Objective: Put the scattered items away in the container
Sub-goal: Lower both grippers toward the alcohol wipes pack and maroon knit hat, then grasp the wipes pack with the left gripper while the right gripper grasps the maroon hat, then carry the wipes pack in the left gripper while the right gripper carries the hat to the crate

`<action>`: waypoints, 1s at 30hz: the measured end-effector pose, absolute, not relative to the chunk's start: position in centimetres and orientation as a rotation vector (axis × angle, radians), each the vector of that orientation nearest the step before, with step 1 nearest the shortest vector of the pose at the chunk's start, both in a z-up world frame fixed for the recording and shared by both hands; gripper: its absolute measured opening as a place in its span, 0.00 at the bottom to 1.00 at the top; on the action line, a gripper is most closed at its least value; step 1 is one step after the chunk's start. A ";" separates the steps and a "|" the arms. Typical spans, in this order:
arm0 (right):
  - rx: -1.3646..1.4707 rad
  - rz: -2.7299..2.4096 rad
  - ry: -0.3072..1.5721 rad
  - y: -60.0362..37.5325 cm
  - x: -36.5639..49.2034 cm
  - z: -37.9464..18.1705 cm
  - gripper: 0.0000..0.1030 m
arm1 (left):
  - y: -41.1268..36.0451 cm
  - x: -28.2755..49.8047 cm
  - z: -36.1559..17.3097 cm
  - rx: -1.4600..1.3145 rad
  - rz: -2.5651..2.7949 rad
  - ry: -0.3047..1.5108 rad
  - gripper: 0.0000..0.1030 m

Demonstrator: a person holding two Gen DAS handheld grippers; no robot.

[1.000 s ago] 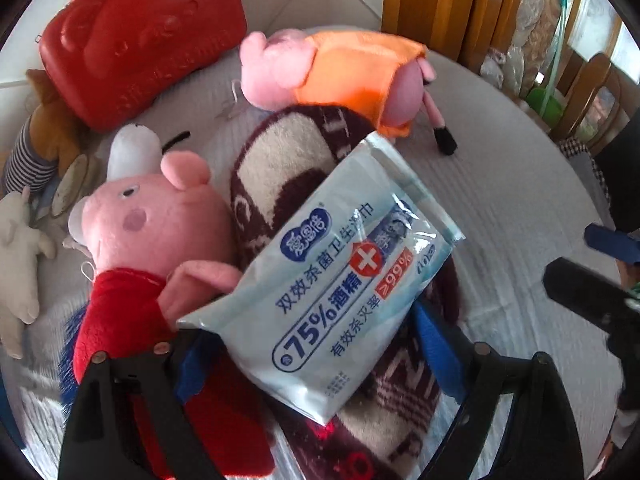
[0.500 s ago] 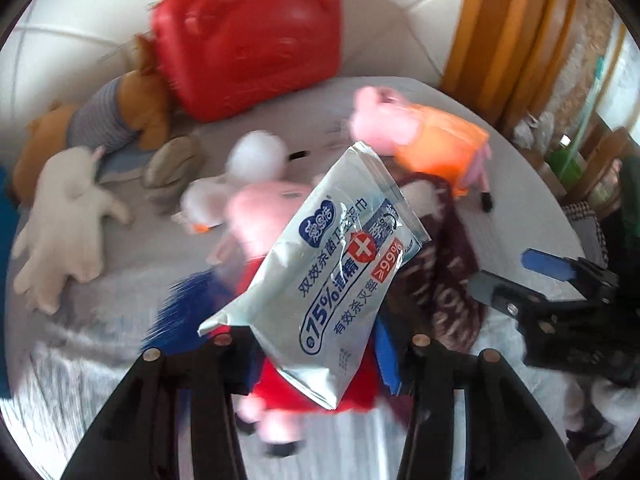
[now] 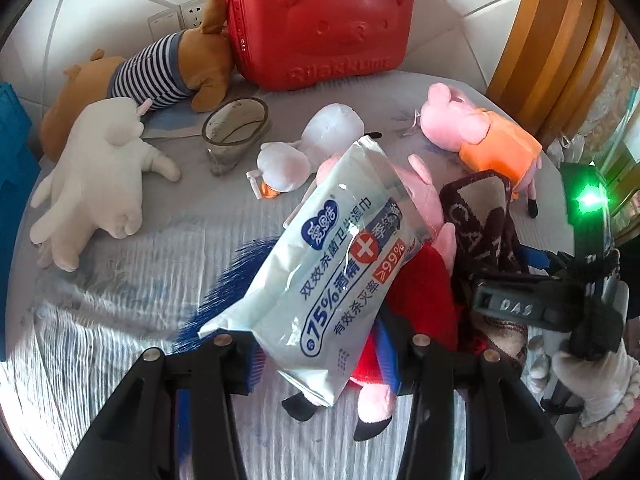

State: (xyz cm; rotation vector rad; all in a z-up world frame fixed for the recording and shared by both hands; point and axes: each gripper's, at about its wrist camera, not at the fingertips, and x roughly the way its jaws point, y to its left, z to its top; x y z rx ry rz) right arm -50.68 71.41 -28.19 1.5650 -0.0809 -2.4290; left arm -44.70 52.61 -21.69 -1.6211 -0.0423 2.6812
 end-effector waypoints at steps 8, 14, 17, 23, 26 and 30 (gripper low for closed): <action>1.480 -2.491 -0.056 72.6 -48.6 -26.2 0.34 | 52.8 -43.2 -20.3 -1.600 2.694 -0.057 0.43; 1.383 -2.499 -0.085 73.6 -44.6 -21.8 0.32 | 52.4 -39.9 -17.7 -1.554 2.734 -0.067 0.43; 1.334 -2.480 -0.057 72.6 -42.6 -19.9 0.32 | 52.0 -37.8 -16.4 -1.532 2.762 -0.080 0.43; 1.236 -2.439 -0.003 70.5 -38.5 -16.0 0.32 | 50.6 -32.9 -14.0 -1.512 2.828 -0.137 0.43; 1.188 -2.418 0.023 69.5 -36.5 -14.1 0.32 | 49.5 -30.4 -13.2 -1.517 2.862 -0.166 0.43; 1.140 -2.383 0.062 67.1 -33.8 -12.5 0.32 | 47.7 -27.4 -12.1 -1.517 2.910 -0.205 0.43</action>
